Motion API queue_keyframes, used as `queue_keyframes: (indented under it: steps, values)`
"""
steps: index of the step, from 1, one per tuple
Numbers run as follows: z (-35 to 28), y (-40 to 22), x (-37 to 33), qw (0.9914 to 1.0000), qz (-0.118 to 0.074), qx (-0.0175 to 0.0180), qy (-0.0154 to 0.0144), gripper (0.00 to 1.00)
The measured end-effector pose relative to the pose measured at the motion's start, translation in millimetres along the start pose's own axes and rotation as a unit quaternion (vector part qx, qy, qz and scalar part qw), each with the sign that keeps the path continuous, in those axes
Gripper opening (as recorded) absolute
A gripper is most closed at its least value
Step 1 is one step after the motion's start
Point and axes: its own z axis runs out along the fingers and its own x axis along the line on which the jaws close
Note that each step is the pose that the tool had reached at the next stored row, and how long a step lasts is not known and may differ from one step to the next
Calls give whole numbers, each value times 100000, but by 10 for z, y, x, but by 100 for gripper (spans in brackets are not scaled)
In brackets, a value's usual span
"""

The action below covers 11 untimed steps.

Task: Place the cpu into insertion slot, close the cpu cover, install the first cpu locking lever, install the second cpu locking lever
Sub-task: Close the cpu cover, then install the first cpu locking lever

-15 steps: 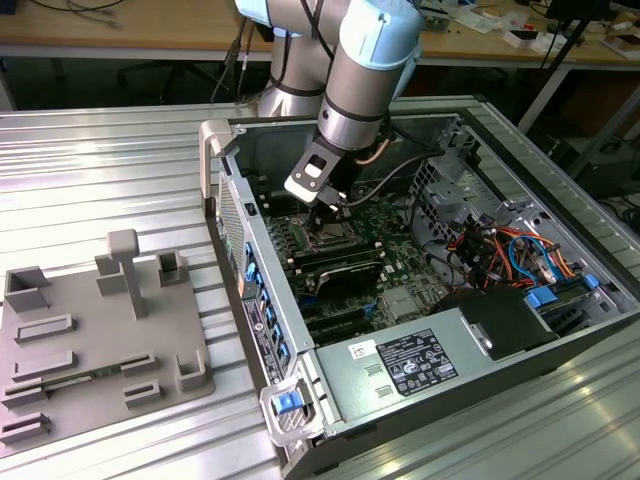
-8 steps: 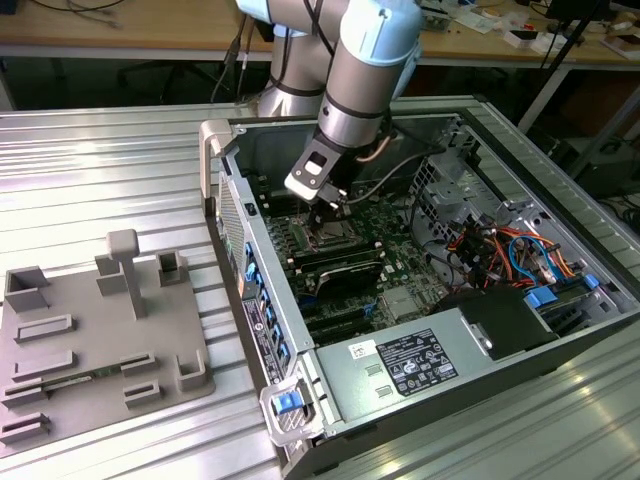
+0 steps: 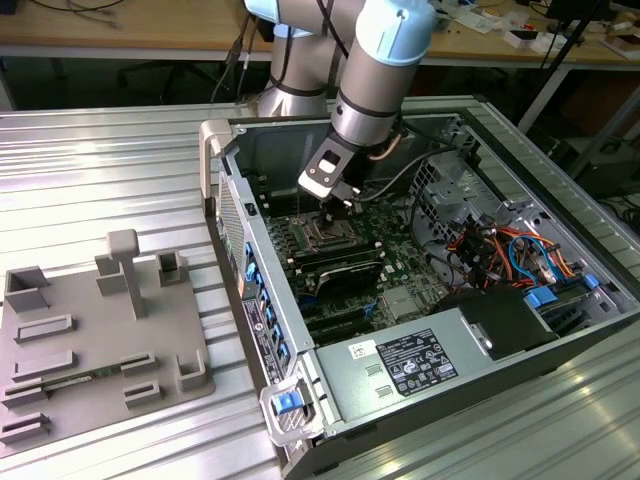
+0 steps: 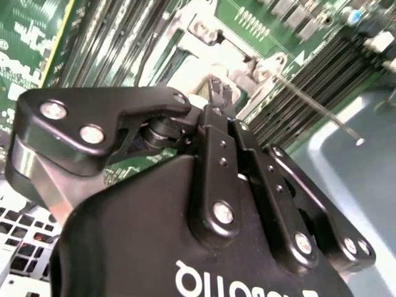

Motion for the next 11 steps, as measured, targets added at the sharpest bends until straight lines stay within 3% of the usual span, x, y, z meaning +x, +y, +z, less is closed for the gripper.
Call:
queue_keyframes:
  steps: [11]
  values:
    - [-1, 20, -2, 100000, 4, 8, -10, 11]
